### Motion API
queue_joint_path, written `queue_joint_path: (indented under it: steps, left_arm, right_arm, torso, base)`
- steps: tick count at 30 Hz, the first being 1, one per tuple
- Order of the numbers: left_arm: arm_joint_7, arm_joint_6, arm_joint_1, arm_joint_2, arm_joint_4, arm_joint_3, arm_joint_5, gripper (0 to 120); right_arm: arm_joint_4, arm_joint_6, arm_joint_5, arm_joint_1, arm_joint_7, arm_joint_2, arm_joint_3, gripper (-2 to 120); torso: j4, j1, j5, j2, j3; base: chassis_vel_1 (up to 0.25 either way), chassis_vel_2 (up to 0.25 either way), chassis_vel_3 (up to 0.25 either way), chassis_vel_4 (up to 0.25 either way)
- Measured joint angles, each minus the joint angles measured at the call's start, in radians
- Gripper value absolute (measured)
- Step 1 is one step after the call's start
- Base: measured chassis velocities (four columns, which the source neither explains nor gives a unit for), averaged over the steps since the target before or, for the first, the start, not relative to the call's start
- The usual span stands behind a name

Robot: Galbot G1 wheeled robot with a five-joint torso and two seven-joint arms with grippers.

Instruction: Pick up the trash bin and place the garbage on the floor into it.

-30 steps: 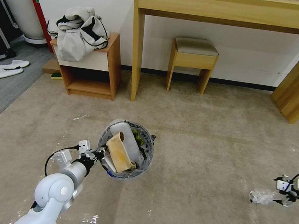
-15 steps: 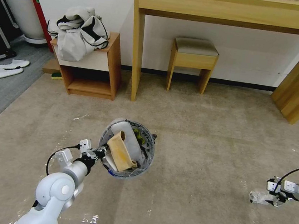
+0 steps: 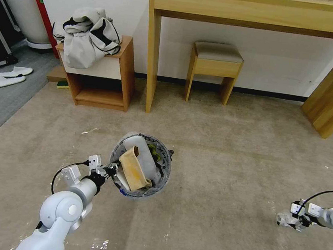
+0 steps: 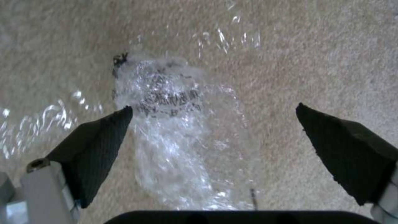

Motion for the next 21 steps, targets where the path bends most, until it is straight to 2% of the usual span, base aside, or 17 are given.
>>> queue_joint_path:
  steps: [5,14,17,18,19,21]
  left_arm:
    - [0.001,-0.001,-0.007,-0.005,0.014,0.006,0.0,0]
    - [0.001,-0.002,-0.015,-0.004,0.023,0.008,0.0,0]
    - [0.001,-0.002,-0.016,-0.004,0.024,0.008,0.0,0]
    - [0.001,-0.002,-0.016,-0.006,0.024,0.009,0.0,0]
    - [0.001,-0.002,-0.016,-0.006,0.024,0.009,0.0,0]
    - [0.001,-0.002,-0.015,-0.009,0.024,0.009,0.001,0]
  right_arm:
    - [-0.049,-0.024,-0.002,0.018,0.061,0.037,-0.008,100]
    - [-0.061,-0.032,0.01,0.006,0.086,0.055,-0.008,99]
    - [-0.056,-0.033,0.016,-0.001,0.086,0.058,-0.008,95]
    - [-0.047,-0.035,0.019,-0.007,0.085,0.059,-0.007,87]
    - [-0.047,-0.035,0.019,-0.007,0.085,0.059,-0.007,87]
    - [-0.037,-0.037,0.026,-0.016,0.081,0.063,-0.004,79]
  torso:
    - [-0.0002,0.0,-0.0001,0.0,0.0]
    - [-0.0001,0.0,0.0,0.0,0.0]
    - [-0.0002,0.0,-0.0001,0.0,0.0]
    - [-0.0001,0.0,-0.0001,0.0,0.0]
    - [-0.0001,0.0,-0.0001,0.0,0.0]
    - [-0.0001,0.0,-0.0001,0.0,0.0]
  base:
    - [0.0,0.0,0.0,0.0]
    - [0.0,0.0,0.0,0.0]
    - [0.0,0.0,0.0,0.0]
    - [0.0,0.0,0.0,0.0]
    - [0.0,0.0,0.0,0.0]
    - [0.0,0.0,0.0,0.0]
